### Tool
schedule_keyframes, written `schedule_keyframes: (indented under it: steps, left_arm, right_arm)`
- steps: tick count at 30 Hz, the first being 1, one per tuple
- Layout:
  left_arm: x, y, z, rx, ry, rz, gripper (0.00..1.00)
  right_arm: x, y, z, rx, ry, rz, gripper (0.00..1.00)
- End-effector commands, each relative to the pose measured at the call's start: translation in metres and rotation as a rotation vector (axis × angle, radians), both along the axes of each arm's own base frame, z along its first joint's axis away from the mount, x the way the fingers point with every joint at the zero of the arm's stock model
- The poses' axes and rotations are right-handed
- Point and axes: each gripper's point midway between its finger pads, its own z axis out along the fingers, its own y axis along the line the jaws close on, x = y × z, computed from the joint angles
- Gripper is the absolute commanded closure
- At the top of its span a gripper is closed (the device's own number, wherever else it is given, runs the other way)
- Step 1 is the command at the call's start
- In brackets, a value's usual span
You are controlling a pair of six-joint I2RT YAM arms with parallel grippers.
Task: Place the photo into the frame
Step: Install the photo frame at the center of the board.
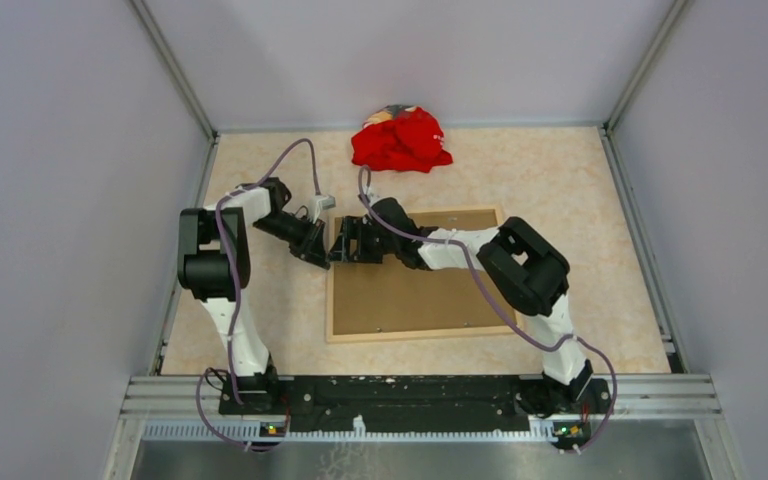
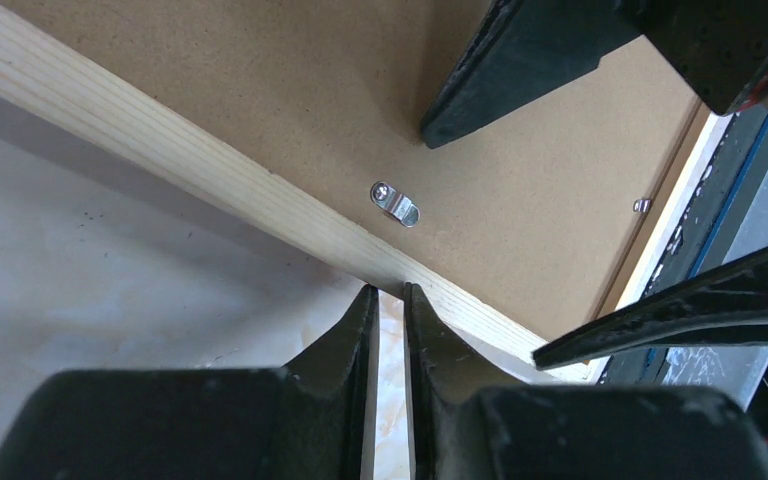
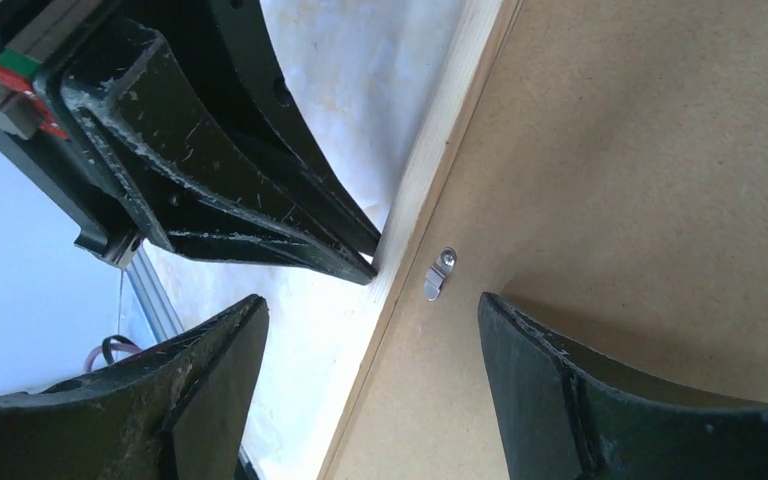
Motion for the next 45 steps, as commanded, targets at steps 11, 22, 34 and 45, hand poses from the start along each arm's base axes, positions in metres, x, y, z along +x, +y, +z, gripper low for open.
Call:
schedule_keyframes:
  steps: [11,22,34,45]
  left_arm:
    - [0.01,0.002,-0.014,0.031,-0.052,-0.033,0.84]
    - [0.011,0.003,-0.013,0.032,-0.052,-0.034,0.85]
    - [0.011,0.003,-0.014,0.036,-0.05,-0.036,0.86]
    - [0.011,0.003,-0.015,0.035,-0.044,-0.035,0.89]
  right_arm:
    - [-0.009,0.026,0.003,0.095,0.03,0.051,0.25]
    - [-0.013,0.029,0.004,0.14,0.067,0.031,0.27]
    - [-0.014,0.019,0.002,0.102,0.046,0.019,0.27]
    - [-0.015,0.018,-0.011,0.093,0.063,0.018,0.27]
